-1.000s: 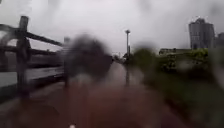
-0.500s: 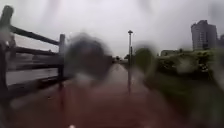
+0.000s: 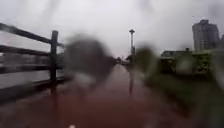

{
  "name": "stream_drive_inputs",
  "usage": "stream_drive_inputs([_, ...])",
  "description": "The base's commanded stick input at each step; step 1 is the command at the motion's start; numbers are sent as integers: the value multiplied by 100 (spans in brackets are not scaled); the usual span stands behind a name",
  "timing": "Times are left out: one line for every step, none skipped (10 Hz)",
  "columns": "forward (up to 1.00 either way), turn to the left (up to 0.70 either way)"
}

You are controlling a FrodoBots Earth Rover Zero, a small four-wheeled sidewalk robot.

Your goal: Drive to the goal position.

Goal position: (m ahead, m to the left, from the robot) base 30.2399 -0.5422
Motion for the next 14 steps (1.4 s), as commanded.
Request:
stream_drive_inputs([100, 0])
stream_drive_inputs([100, 0])
stream_drive_inputs([100, 0])
stream_drive_inputs([100, 0])
stream_drive_inputs([100, 0])
stream_drive_inputs([100, 0])
stream_drive_inputs([100, 0])
stream_drive_inputs([100, 0])
stream_drive_inputs([100, 0])
stream_drive_inputs([100, 0])
stream_drive_inputs([100, 0])
stream_drive_inputs([100, 0])
stream_drive_inputs([74, 0])
stream_drive_inputs([0, 0])
